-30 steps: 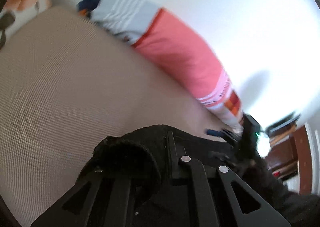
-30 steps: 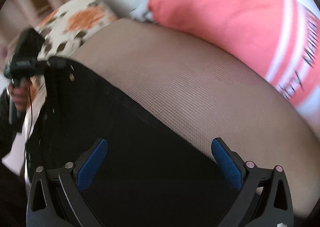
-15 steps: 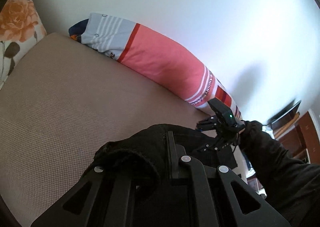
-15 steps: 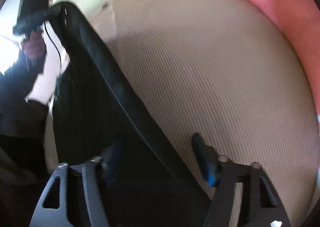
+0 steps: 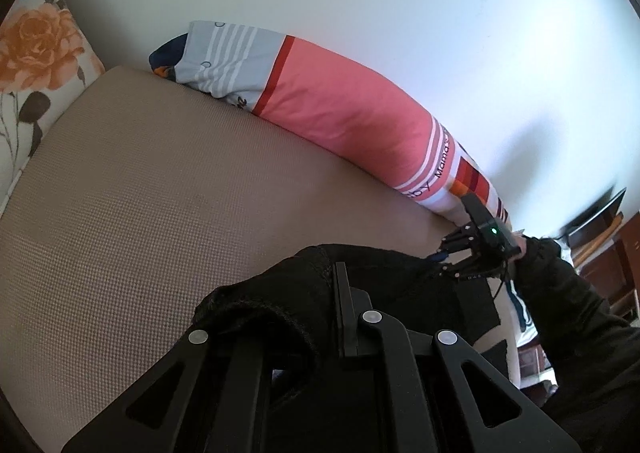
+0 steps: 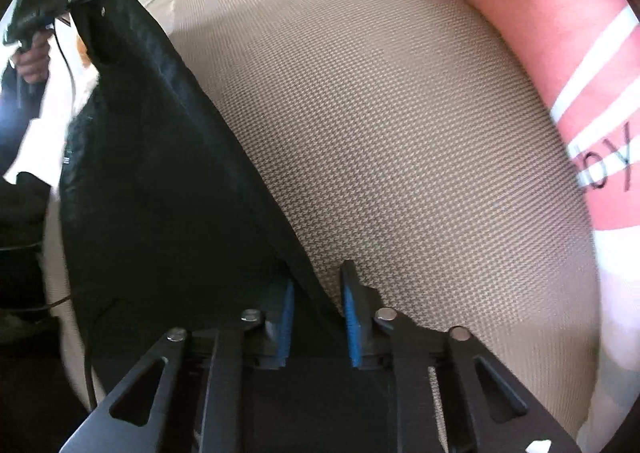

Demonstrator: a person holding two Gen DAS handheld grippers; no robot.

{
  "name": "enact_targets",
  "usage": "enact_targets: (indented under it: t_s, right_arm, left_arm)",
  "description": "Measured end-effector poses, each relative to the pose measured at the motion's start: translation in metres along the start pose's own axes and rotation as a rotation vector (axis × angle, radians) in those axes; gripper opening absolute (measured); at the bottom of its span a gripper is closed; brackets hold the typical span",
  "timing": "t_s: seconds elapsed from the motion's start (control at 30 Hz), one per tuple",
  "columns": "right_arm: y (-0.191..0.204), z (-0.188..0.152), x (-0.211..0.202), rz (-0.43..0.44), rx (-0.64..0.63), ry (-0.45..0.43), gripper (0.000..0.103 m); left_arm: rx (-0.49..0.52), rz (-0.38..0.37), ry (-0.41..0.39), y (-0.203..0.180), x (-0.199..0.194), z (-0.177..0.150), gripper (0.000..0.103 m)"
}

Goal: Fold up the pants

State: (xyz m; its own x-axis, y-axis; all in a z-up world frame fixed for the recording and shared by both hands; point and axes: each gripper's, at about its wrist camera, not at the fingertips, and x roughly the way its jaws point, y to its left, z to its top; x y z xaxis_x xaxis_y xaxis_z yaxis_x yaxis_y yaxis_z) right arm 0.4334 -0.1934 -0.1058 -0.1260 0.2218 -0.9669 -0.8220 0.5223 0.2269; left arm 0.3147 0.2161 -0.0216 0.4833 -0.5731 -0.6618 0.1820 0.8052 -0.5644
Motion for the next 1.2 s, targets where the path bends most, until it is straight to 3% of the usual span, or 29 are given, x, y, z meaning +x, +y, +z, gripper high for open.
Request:
enact_targets:
  t_s: [0.23, 0.4, 0.53, 0.67, 0.87, 1.03, 1.17, 1.2]
  right_arm:
    - [0.059, -0.020, -0.034, -0.311, 0.028, -0.134, 0.006]
    - [0.120, -0.047, -0.074, -0.467, 0.120, -0.254, 0.006]
    - [0.179, -0.070, -0.090, -0.544, 0.164, -0.297, 0.006]
    - [0.218, -0.101, -0.107, -0.537, 0.213, -0.344, 0.005]
    - [0.264, -0.131, -0.083, -0.433, 0.266, -0.362, 0.005]
    - [0.279, -0.147, -0.034, -0.324, 0.281, -0.295, 0.004]
    - [0.281, -0.147, 0.003, -0.321, 0.271, -0.226, 0.005]
    - [0.279, -0.146, 0.009, -0.319, 0.280, -0.221, 0.005]
  left_arm:
    - [0.042, 0.055, -0.014, -0.007, -0.007, -0.002, 0.009]
    - [0.077, 0.050, -0.016, -0.018, -0.027, -0.013, 0.009]
    - [0.134, 0.034, -0.014, -0.033, -0.051, -0.031, 0.009]
    - [0.194, 0.028, 0.014, -0.039, -0.072, -0.062, 0.009]
    - [0.203, 0.044, 0.112, -0.027, -0.085, -0.117, 0.011]
    - [0.214, 0.087, 0.235, -0.010, -0.078, -0.164, 0.013]
    - [0.218, 0.146, 0.305, -0.002, -0.066, -0.191, 0.016]
    - [0.216, 0.162, 0.313, 0.000, -0.064, -0.194, 0.021]
